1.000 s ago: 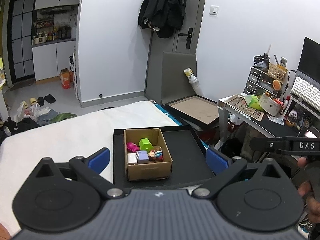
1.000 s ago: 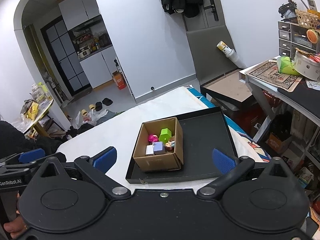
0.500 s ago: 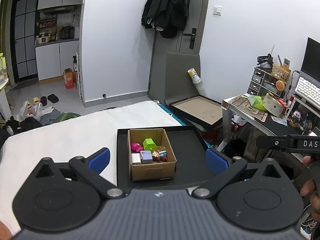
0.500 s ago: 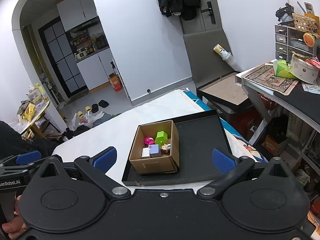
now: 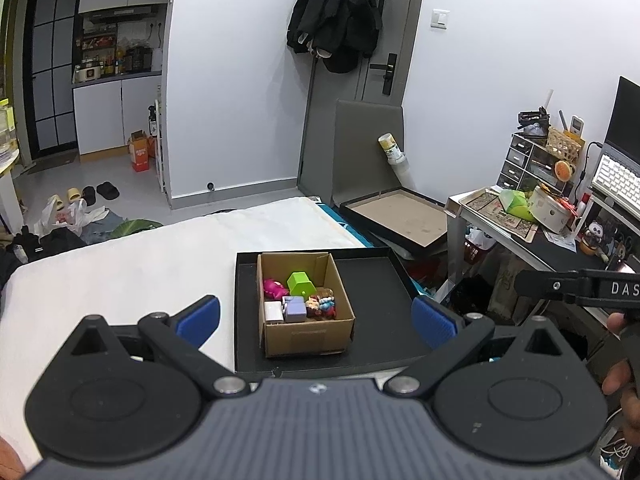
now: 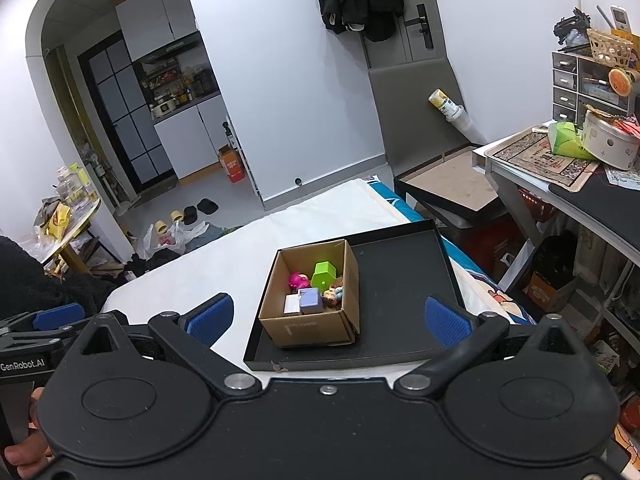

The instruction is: Organize rigid objects

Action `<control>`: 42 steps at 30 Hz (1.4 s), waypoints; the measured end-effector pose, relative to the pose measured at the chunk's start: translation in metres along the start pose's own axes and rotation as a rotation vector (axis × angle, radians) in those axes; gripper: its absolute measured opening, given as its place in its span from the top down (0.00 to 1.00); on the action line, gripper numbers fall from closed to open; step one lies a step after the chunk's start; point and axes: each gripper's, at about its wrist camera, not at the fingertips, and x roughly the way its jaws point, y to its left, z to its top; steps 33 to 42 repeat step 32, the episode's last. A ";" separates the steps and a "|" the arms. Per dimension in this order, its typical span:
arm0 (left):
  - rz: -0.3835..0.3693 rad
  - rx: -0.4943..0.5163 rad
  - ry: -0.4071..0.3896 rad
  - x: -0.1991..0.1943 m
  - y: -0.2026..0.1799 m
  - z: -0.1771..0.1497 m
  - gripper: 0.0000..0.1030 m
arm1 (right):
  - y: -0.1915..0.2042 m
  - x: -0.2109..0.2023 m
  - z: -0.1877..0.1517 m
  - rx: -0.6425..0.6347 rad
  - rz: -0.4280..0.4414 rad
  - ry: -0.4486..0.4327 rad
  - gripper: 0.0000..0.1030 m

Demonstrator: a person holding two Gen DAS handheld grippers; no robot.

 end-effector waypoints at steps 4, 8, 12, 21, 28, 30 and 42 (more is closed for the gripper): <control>0.002 -0.001 -0.001 -0.001 0.001 0.000 0.02 | 0.000 0.000 -0.001 -0.005 0.003 -0.003 0.00; 0.005 -0.005 -0.002 -0.001 0.001 0.000 0.02 | 0.001 0.000 -0.002 -0.010 0.010 -0.002 0.00; 0.002 -0.001 0.000 -0.002 0.001 -0.001 0.02 | 0.002 -0.001 -0.003 -0.012 0.012 -0.002 0.00; 0.010 -0.003 -0.005 -0.004 0.000 -0.002 0.02 | 0.003 0.000 -0.005 -0.012 0.019 -0.002 0.00; -0.002 -0.003 -0.001 -0.003 0.000 -0.006 0.02 | 0.002 0.001 -0.006 -0.014 0.017 0.002 0.00; -0.004 -0.004 0.002 -0.002 0.000 -0.007 0.02 | 0.002 0.002 -0.007 -0.012 0.016 0.004 0.00; -0.005 -0.004 0.003 -0.001 0.000 -0.007 0.02 | 0.002 0.002 -0.008 -0.010 0.015 0.006 0.00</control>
